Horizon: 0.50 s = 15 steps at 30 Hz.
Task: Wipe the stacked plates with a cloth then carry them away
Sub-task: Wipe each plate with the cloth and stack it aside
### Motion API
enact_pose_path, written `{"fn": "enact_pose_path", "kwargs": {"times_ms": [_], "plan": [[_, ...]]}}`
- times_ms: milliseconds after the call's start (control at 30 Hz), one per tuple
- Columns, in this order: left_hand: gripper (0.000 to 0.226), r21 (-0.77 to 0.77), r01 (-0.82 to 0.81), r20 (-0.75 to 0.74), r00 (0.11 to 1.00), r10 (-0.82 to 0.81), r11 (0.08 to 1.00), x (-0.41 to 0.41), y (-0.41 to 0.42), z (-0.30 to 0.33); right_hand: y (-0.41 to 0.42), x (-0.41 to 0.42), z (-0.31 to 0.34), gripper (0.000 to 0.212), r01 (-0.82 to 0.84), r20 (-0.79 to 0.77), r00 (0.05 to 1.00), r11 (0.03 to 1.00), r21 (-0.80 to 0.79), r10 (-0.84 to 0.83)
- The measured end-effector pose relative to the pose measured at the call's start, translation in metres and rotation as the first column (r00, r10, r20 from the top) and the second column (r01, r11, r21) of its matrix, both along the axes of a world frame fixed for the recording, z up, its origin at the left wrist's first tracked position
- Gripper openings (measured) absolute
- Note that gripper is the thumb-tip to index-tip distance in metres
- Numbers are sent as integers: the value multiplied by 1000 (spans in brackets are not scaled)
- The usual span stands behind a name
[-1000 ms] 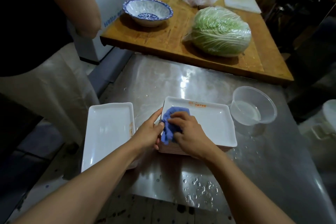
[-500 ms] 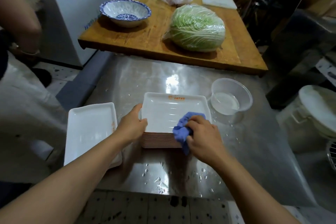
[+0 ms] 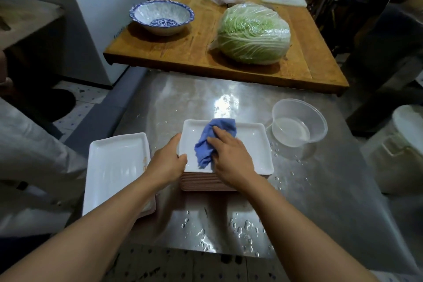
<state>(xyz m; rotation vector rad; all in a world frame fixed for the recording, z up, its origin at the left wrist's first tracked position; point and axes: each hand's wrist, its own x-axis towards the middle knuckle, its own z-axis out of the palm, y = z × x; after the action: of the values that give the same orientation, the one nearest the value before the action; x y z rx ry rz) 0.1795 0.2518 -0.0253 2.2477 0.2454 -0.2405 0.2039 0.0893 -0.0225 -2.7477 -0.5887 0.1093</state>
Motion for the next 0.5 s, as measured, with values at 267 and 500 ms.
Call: {"fn": "enact_pose_path", "kwargs": {"times_ms": [267, 500], "plan": [[56, 16, -33, -21, 999, 34, 999, -2, -3, 2, -61, -6, 14, 45, 206, 63, 978, 957, -205, -197], [60, 37, -63, -36, 997, 64, 997, -5, -6, 5, -61, -51, 30, 27, 191, 39, 982, 969, -154, -187]]}}
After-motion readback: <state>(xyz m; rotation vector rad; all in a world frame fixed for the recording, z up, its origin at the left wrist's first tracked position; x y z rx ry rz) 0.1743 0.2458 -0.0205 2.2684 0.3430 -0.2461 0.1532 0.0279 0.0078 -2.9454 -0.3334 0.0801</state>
